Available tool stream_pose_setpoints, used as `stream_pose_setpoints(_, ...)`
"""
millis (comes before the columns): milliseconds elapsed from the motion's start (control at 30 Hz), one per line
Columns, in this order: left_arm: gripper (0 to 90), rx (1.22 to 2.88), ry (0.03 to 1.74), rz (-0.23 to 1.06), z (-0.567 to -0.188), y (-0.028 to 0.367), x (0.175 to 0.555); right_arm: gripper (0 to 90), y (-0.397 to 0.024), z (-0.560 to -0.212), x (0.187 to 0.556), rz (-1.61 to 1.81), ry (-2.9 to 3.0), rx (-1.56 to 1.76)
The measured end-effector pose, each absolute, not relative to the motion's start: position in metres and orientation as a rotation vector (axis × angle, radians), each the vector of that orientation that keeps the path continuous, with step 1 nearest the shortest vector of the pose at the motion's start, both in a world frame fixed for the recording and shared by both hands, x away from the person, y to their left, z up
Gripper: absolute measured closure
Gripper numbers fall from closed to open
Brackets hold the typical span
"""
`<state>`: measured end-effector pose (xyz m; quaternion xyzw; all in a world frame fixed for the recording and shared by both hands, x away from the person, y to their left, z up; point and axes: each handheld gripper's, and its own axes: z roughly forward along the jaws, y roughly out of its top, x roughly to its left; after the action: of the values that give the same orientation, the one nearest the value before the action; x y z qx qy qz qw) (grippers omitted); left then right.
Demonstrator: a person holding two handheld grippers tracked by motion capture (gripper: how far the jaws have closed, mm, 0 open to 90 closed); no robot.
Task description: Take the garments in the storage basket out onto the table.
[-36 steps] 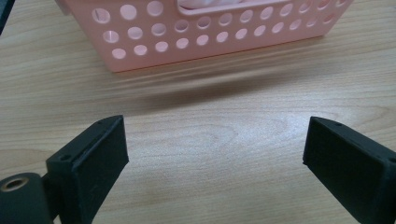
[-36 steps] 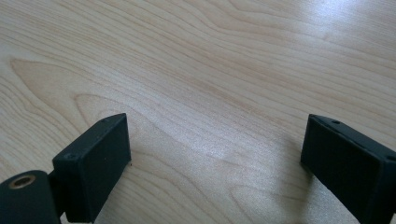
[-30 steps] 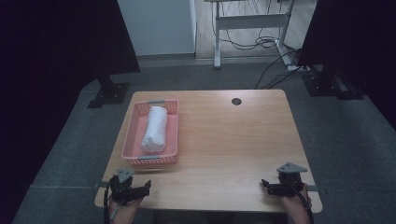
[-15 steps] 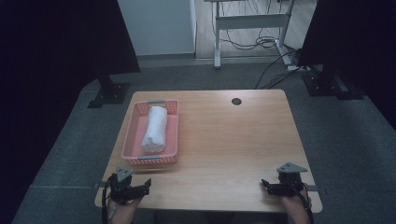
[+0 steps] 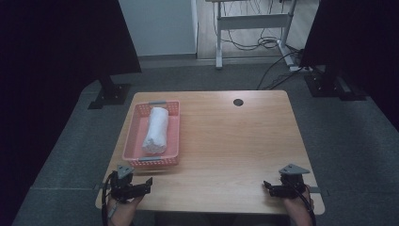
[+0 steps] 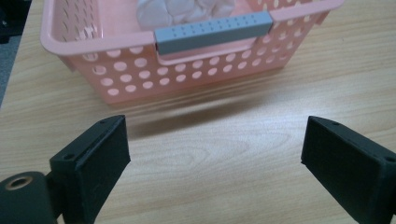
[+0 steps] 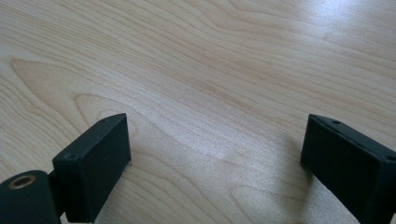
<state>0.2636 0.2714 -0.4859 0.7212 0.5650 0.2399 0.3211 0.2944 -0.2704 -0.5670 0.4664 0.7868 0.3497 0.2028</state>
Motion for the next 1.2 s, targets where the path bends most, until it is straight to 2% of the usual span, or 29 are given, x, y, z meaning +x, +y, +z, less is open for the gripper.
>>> stream_pose_setpoints(1200,7.2,1.882,1.476,0.598,-0.458,0.266,0.306,7.5,-0.270,-0.567,0.295,0.976,2.197,1.302)
